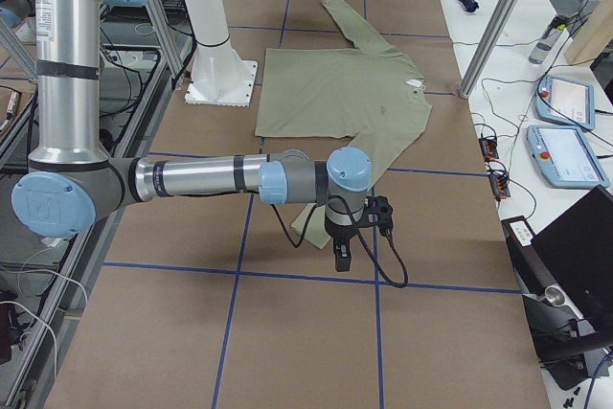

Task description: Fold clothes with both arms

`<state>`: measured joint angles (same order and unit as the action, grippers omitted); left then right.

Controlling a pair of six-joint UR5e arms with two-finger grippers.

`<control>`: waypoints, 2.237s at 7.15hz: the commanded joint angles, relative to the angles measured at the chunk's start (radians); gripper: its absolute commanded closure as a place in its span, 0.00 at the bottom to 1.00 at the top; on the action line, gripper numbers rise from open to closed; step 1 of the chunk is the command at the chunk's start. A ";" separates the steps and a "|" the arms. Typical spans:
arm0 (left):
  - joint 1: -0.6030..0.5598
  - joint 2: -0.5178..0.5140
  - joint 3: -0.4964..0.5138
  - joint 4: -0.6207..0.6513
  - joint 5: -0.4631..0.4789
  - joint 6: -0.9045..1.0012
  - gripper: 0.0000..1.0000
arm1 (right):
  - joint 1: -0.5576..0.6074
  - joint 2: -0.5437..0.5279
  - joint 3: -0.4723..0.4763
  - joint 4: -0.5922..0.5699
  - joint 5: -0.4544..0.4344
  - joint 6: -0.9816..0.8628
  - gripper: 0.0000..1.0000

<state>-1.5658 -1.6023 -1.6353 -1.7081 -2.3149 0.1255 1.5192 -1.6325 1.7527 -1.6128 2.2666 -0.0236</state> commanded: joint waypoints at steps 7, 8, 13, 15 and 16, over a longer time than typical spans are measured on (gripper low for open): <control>0.000 -0.037 0.086 -0.510 -0.006 -0.070 0.00 | -0.057 0.022 -0.039 0.476 0.117 0.232 0.00; 0.000 -0.038 0.084 -0.510 -0.006 -0.070 0.00 | -0.153 -0.019 -0.041 0.672 0.047 0.500 0.00; 0.000 -0.038 0.080 -0.510 -0.008 -0.073 0.00 | -0.445 -0.173 -0.180 1.125 -0.196 0.958 0.21; 0.000 -0.038 0.080 -0.510 -0.008 -0.073 0.00 | -0.461 -0.167 -0.228 1.139 -0.214 0.955 0.23; 0.000 -0.038 0.080 -0.510 -0.008 -0.073 0.00 | -0.474 -0.162 -0.237 1.139 -0.223 0.955 0.25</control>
<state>-1.5662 -1.6398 -1.5554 -2.2181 -2.3224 0.0522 1.0596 -1.7979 1.5324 -0.4781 2.0566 0.9316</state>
